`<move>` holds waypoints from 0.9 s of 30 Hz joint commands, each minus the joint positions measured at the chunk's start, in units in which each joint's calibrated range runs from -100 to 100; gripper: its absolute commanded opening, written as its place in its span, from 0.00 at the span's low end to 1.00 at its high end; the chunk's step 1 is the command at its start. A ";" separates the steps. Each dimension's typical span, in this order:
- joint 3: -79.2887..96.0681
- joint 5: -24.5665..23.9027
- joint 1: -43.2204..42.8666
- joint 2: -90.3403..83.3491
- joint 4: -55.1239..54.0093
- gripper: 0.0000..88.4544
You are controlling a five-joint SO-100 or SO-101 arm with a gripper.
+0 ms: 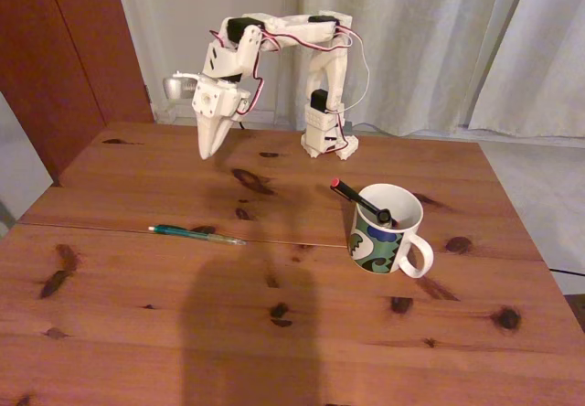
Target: Clean up the desk and place the pens and markers into the cup
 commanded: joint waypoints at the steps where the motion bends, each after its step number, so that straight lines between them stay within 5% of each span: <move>1: -7.32 0.24 -1.11 4.09 5.05 0.01; 27: -22.65 2.76 -12.77 25.36 3.67 0.01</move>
